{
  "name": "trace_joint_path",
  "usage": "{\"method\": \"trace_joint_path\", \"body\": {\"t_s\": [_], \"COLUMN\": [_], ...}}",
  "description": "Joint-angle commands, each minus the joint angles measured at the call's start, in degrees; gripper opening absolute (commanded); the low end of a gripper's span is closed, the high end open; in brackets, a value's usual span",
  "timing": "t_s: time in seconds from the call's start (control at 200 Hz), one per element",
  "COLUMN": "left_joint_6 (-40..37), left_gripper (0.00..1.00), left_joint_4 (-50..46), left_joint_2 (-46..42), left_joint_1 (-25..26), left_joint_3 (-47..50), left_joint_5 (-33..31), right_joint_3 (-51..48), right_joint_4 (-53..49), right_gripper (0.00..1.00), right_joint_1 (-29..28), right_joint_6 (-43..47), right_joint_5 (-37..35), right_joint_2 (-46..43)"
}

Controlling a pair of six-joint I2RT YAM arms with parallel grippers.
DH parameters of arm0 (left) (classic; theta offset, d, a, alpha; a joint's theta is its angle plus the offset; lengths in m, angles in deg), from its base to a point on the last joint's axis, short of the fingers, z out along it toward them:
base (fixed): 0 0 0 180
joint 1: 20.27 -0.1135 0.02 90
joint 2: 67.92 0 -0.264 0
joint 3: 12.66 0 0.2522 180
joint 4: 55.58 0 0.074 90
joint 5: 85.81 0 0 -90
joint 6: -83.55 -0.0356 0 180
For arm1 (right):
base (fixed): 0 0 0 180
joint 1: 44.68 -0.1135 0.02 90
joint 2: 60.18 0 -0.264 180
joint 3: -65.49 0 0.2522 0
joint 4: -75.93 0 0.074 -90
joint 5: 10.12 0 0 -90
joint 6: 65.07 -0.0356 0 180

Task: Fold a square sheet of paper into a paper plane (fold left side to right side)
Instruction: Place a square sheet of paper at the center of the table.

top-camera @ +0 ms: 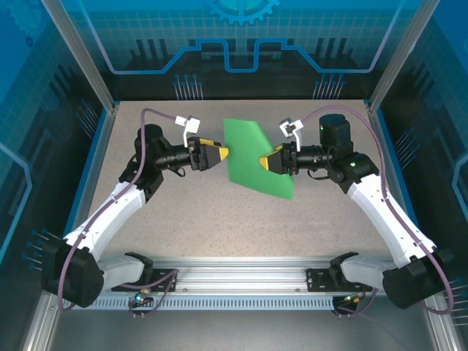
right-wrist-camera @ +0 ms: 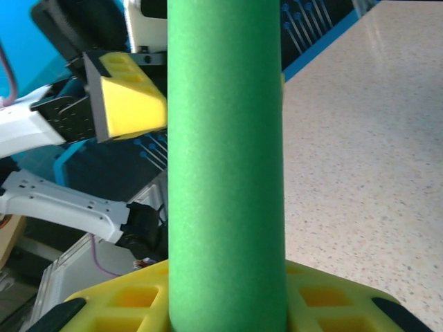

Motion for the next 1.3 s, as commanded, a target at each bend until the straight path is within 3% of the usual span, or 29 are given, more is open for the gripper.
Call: {"method": "trace_joint_path", "body": {"t_s": [0.0,0.08,0.31,0.445,0.665,0.815,1.13,1.29], "left_joint_6": [-1.1,-1.4,-2.9,-3.9,-5.2,-4.4,-4.6,-6.4], "left_gripper": [0.92,0.86,0.3,0.09,0.0,0.0,0.0,0.0], "left_joint_4": [1.9,1.8,-0.9,-3.5,-10.3,-12.0,-16.2,-20.8], "left_joint_2": [0.7,1.3,2.0,2.1,4.2,8.1,20.2,24.8], "left_joint_1": [1.4,2.3,3.1,3.1,3.1,3.1,3.1,3.1], "left_joint_3": [-2.6,-3.1,-3.7,-3.4,-1.5,1.2,2.4,1.0], "left_joint_5": [4.6,5.2,4.1,2.6,-2.3,-5.7,-12.7,-17.6], "right_joint_3": [0.3,0.1,-1.1,-1.9,-2.9,-5.3,-12.9,-18.5], "right_joint_4": [2.7,2.8,1.4,-0.4,-7.6,-9.4,-5.6,2.1], "right_gripper": [0.33,0.33,0.35,0.41,0.71,0.81,0.8,0.57], "right_joint_1": [0.3,0.4,1.5,2.5,3.4,3.7,3.6,2.0], "right_joint_6": [-1.7,-1.8,-1.2,-0.7,1.7,0.8,-5.5,-12.1], "right_joint_5": [4.1,4.2,0.1,-4.1,-20.6,-29.5,-33.6,-30.0], "right_joint_2": [-0.6,-0.3,0.0,-0.1,-1.0,-0.8,2.5,7.5]}}
